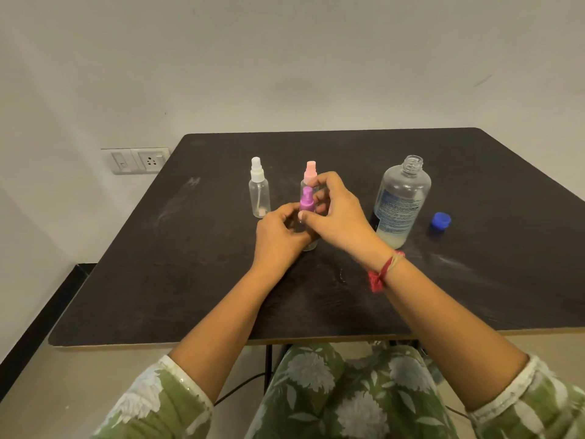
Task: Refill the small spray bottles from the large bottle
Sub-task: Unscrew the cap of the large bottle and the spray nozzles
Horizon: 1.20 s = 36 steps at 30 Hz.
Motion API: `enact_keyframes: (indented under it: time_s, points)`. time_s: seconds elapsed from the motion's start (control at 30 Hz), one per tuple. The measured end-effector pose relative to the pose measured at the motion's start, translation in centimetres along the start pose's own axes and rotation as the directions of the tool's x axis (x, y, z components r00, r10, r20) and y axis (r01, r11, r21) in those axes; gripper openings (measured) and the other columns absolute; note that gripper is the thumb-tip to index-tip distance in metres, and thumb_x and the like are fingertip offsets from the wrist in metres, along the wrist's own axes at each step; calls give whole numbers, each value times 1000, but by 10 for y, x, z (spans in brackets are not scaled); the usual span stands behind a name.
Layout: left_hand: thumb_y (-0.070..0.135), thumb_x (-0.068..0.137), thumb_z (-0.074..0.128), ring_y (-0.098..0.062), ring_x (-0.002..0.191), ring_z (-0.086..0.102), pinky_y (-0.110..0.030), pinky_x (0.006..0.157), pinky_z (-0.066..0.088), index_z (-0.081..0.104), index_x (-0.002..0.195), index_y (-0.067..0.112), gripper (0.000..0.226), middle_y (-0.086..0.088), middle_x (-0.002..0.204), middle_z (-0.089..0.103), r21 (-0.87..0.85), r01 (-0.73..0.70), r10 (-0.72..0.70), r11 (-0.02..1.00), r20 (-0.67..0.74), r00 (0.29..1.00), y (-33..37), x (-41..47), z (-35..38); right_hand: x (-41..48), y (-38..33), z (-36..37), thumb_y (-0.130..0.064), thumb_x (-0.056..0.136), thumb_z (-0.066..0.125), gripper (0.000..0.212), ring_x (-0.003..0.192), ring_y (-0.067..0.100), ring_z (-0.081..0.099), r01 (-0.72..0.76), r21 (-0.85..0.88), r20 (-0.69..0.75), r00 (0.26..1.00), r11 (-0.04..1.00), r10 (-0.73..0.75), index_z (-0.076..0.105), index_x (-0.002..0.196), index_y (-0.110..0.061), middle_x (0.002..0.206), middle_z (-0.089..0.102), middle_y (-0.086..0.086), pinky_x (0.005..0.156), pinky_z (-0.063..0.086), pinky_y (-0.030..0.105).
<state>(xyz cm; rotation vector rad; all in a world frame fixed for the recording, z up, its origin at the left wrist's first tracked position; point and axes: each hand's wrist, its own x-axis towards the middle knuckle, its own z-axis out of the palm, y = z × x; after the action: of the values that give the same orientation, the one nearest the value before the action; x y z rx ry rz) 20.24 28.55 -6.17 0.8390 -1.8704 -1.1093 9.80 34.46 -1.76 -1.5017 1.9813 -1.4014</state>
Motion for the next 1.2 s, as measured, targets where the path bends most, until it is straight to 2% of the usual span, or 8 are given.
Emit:
enact_keyframes:
  time_s: [0.13,0.23,0.53,0.63,0.73,0.83,0.97,1.2]
  points:
    - [11,71,79,-8,80,69,-31,77,58,71,105,19,35,6,84,72,10,-6,6,1000,5,1000,1,0,0,-1,-3,-6,-13,81,67,61,90,10,59,-20,-29,76,997,999,22,42,137,-18,111,61,1,70,41,3]
    - [10,73,77,-5,80,68,-25,75,56,71,100,24,32,7,85,72,15,-15,15,1000,5,1000,3,-1,-1,-2,-5,-3,-35,75,76,70,98,11,55,28,-105,43,999,994,-24,43,135,-19,117,52,-1,82,46,19]
    - [9,73,76,1,71,65,-15,69,53,70,98,22,28,9,79,70,33,-17,17,999,4,1000,1,0,0,-4,-5,7,-20,80,71,44,77,10,56,25,-145,-97,994,989,-39,47,117,-20,79,52,-14,69,45,17]
    - [9,74,74,0,68,62,-19,70,53,69,101,20,29,12,77,67,58,9,-9,998,-1,1000,2,0,0,-6,-6,4,-7,81,61,58,94,9,60,13,-29,-3,1000,999,-13,41,132,-24,109,63,-4,75,39,4]
    - [8,75,71,-2,74,65,-23,73,55,69,99,23,28,12,78,68,61,7,-8,998,11,1000,3,0,-1,-8,-6,4,-15,80,66,75,111,12,53,-25,6,72,997,1000,25,30,144,-27,134,48,0,92,42,22]
    - [12,74,73,-5,75,67,-27,71,56,69,92,27,24,9,77,70,69,-4,3,998,13,1000,2,0,-1,-9,-1,8,-35,72,78,65,95,8,52,-49,-83,-59,997,995,44,44,126,-25,111,48,-4,82,45,23]
    - [15,69,78,-11,78,69,-36,75,58,72,99,20,31,4,81,73,25,4,-4,1000,0,1000,-1,-1,0,-4,4,10,-24,70,81,35,66,1,52,-18,-26,-161,987,1000,14,52,91,-21,79,56,-10,64,43,12]
    - [23,68,85,4,80,66,-14,76,52,70,101,22,36,14,83,70,7,-6,6,1000,-5,1000,1,0,1,0,-9,-5,-17,76,74,24,65,-2,56,25,83,-248,969,996,-3,59,94,-18,79,61,-9,63,45,9]
